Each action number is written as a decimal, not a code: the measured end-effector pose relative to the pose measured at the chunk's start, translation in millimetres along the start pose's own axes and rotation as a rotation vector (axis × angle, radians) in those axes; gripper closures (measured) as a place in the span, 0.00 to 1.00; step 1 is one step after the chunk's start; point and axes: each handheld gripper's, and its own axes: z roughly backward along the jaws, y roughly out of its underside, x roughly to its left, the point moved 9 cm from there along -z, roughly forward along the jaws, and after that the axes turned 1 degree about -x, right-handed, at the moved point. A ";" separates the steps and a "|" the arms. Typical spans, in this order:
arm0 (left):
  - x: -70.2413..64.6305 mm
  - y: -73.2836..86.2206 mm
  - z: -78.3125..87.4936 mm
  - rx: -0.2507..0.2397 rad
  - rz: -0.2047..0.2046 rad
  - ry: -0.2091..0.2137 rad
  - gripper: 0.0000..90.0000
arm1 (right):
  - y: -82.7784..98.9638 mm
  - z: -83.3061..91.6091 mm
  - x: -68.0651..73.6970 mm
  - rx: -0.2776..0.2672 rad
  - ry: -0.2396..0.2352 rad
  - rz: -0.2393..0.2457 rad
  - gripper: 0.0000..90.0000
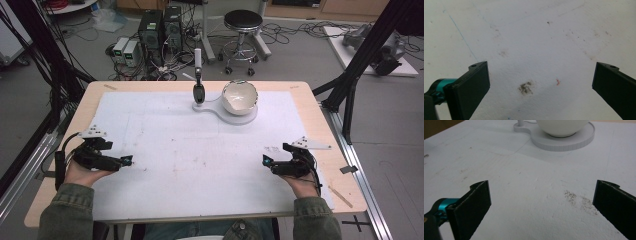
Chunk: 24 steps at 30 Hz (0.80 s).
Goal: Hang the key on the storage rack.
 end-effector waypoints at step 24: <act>4.6 27.7 1.2 -0.063 -0.004 -0.020 0.02 | 6.8 -6.0 3.0 0.034 -0.017 0.016 0.01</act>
